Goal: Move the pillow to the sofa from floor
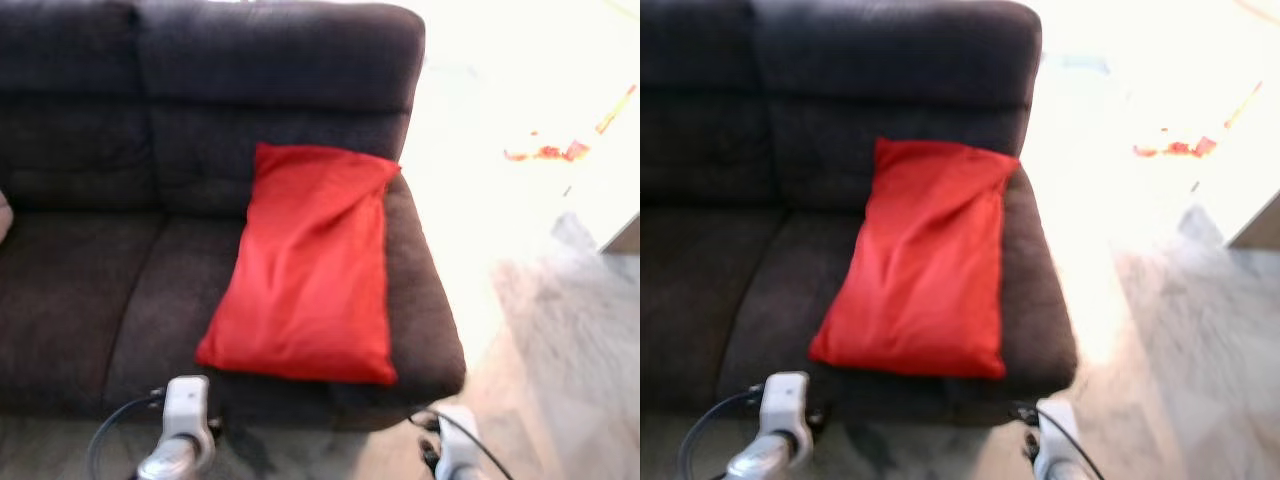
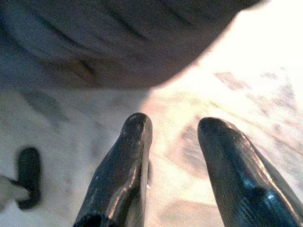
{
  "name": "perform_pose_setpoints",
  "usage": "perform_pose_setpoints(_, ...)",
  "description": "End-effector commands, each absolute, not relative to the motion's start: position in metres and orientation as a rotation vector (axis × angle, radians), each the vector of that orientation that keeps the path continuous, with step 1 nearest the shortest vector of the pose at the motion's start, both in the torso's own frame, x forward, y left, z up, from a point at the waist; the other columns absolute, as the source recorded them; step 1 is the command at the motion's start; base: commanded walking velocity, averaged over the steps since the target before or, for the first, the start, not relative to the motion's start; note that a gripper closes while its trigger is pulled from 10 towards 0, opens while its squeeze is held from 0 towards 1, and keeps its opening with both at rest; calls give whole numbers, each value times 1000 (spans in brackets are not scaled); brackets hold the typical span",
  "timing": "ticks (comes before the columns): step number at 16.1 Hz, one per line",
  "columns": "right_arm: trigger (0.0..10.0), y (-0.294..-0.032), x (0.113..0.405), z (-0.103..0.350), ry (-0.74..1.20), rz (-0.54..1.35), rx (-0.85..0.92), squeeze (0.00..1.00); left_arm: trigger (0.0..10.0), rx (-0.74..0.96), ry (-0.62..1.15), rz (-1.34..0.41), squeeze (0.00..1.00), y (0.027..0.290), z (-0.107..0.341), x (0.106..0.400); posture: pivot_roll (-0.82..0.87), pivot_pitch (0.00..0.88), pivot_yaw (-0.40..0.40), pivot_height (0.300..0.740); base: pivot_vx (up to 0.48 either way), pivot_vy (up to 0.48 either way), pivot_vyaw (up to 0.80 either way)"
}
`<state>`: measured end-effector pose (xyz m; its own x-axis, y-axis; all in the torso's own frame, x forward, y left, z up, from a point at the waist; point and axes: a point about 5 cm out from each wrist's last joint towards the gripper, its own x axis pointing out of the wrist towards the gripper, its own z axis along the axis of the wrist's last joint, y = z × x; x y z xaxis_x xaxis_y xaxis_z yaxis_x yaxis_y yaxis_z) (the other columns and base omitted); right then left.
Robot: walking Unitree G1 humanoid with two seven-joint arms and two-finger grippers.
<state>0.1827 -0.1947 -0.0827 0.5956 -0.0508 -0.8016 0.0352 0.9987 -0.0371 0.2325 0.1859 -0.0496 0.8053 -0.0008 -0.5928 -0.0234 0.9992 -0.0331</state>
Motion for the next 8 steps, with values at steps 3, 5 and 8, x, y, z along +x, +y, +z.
perform_pose_setpoints(3,10000,-190,186,-82,925,-43,-14,0,10000,-29,677,25,0,192,-55,224,123,106,-69,718,0,-403,0)
perform_pose_setpoints(5,10000,-189,186,-82,926,-41,-15,0,10000,-29,680,25,0,192,-55,224,123,106,-69,718,0,-396,0)
perform_pose_setpoints(8,10000,-189,185,-83,928,-32,-23,0,10000,-30,684,25,0,192,-56,223,122,106,-68,718,0,-396,0)
